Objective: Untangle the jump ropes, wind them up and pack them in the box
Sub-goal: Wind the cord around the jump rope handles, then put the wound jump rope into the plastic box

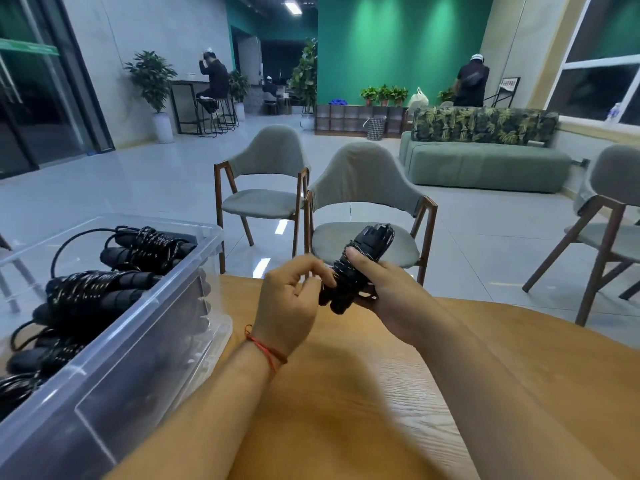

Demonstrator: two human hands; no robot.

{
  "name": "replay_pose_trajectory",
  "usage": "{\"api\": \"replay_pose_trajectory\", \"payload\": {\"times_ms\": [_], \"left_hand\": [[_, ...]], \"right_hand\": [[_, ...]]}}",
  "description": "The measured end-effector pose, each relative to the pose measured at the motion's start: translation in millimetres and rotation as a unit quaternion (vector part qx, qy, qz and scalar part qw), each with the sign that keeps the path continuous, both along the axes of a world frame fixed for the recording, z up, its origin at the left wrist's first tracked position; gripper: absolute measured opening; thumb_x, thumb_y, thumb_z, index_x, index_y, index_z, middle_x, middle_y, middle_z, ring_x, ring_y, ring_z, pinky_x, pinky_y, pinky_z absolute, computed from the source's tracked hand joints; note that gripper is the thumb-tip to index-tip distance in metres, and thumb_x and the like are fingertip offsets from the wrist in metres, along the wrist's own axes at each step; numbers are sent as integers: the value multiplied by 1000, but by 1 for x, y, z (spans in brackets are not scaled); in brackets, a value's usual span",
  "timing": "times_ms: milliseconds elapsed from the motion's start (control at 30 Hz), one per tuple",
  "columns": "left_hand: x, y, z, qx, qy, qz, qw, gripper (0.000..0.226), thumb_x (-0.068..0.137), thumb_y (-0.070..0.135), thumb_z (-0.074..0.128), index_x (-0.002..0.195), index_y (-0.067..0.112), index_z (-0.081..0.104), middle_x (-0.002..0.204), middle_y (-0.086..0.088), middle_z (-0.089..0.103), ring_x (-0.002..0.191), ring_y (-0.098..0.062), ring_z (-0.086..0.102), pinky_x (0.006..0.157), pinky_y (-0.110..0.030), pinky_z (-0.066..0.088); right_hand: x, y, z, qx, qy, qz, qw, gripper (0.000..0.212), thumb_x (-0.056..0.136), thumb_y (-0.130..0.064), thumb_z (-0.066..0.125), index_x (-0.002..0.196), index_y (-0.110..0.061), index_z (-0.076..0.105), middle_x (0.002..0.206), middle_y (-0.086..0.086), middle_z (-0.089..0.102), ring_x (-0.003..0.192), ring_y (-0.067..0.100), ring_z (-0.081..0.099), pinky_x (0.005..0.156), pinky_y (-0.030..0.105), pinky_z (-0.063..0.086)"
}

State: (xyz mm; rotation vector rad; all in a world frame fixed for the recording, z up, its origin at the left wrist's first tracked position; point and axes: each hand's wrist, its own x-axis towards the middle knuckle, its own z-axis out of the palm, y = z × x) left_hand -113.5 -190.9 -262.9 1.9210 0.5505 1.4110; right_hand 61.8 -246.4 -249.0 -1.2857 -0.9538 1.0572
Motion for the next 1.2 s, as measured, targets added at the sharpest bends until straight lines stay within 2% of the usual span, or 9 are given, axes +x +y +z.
{"api": "replay_pose_trajectory", "payload": {"times_ms": [100,233,367,467,600,833,1000,1100,1200], "left_hand": [[6,-4,22,-56,15,66,996,21,101,13,49,109,19,67,105,7,69,105,-7,64,85,-11,50],[6,-23,55,-175,41,-3,984,26,110,20,50,133,24,59,128,6,64,116,-3,61,80,-9,51],[-17,-42,80,-169,28,-53,984,27,105,20,54,123,38,63,120,7,72,114,-13,68,96,-38,60],[-45,-51,97,-131,48,-31,990,34,105,22,59,138,29,61,123,9,72,116,-7,68,100,-36,59],[-84,-71,119,-77,13,11,997,37,104,15,65,140,17,62,118,10,71,109,3,68,88,-17,57],[-174,-87,133,-76,-31,65,995,32,100,20,72,126,32,59,120,8,71,109,-6,72,88,-25,60],[-259,-80,135,-134,28,154,979,47,100,20,70,141,29,49,123,7,71,107,-3,70,89,-23,56],[-303,-73,134,-117,33,258,959,44,101,10,60,141,24,47,130,2,64,112,-14,64,95,-29,48],[-335,-67,127,-47,116,308,943,46,98,8,61,140,26,50,134,4,59,120,-16,59,102,-35,48]], "right_hand": [[2,-7,16,1,-18,-25,1000,64,89,-66,74,135,-22,67,125,-1,76,127,21,64,117,46,45],[-10,-26,47,35,-28,-11,999,51,95,-58,71,129,-20,72,123,2,77,125,19,65,105,36,47],[-34,-49,80,96,-29,20,995,35,102,-31,71,128,-8,73,122,16,77,120,28,72,102,36,56],[-56,-63,101,124,6,16,992,33,100,-19,72,127,-1,71,117,20,78,108,25,77,86,26,60],[-93,-73,120,170,14,10,985,30,98,-15,74,125,-1,73,117,19,78,110,27,76,90,28,61],[-175,-64,144,214,-34,48,975,31,93,-13,82,123,-9,74,110,10,81,106,27,78,93,38,62],[-239,-42,155,144,-236,64,959,48,86,-33,89,120,-19,57,109,-1,77,100,18,76,91,43,62],[-278,-27,158,123,-439,104,884,45,86,-40,88,115,-23,58,100,-10,64,96,20,66,71,31,53],[-311,-6,153,112,-584,146,791,46,84,-39,88,120,-20,65,101,-4,61,94,22,59,75,34,45]]}}
